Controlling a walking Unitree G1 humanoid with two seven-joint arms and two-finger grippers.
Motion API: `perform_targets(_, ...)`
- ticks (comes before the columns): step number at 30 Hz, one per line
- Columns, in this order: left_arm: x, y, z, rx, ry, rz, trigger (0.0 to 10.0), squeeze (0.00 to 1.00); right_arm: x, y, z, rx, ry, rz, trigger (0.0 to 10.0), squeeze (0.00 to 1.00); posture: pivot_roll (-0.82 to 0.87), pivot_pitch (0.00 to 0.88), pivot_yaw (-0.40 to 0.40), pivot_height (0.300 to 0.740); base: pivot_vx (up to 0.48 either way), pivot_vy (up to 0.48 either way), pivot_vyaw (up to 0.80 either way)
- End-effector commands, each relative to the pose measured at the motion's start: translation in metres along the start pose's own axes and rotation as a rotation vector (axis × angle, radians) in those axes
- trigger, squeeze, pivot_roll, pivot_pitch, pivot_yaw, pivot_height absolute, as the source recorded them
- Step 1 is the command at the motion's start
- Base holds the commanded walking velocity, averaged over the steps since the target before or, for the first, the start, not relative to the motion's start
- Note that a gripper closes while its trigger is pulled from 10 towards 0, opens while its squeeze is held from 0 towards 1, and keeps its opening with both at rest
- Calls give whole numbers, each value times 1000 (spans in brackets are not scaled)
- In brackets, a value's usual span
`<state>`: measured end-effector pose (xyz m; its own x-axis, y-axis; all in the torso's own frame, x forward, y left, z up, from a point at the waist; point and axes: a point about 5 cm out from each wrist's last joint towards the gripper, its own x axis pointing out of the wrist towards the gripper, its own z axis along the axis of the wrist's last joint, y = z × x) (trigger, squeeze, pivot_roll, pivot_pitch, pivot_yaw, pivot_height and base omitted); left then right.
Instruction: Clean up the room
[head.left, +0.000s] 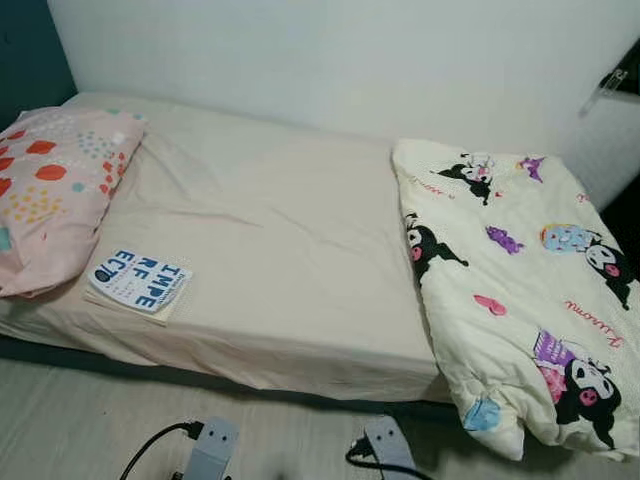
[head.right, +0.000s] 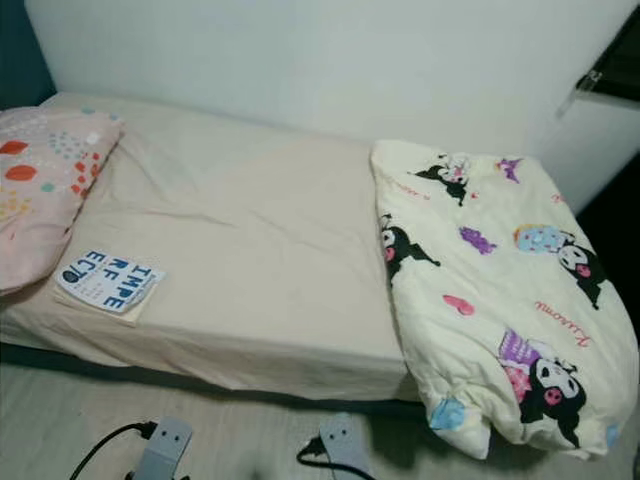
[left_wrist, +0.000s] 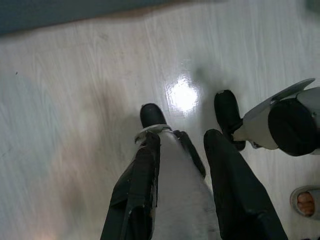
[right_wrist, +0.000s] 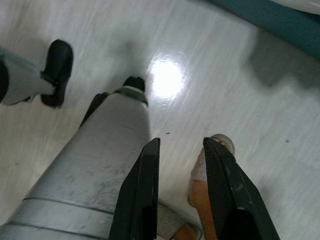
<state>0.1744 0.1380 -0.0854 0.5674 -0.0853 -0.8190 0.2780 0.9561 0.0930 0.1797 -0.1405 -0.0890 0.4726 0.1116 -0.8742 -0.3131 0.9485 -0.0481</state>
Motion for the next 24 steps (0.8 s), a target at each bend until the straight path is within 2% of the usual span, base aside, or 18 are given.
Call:
perform_targets(1,-3,-11,-16,9,39,-39,10000,0,-1,-3,-9,0,33,-4,10000,0,57,0,-52,740,0,0,0)
perform_targets(5,-1,-5,-10,-42,-6,-22,10000,0,-1,-8,-12,31,47,-27,10000,0,64,0,-56,740,0,0,0)
perform_targets(6,0,0,-7,-56,-17,-5,10000,0,-2,-8,-14,32,53,-30,10000,0,62,0,-55,740,0,0,0)
perform_targets(13,0,-1,-12,-77,12,1,10000,0,-2,-8,-15,22,60,-26,10000,0,57,0,-49,740,0,69,0)
perform_targets(17,0,-7,-7,-50,-43,-11,10000,0,-2,-8,-16,21,61,-24,10000,0,56,0,-48,740,0,360,0)
perform_targets(24,0,-6,-13,-28,3,-7,10000,0,-2,-7,-16,23,63,-25,10000,0,57,0,-50,740,0,0,0)
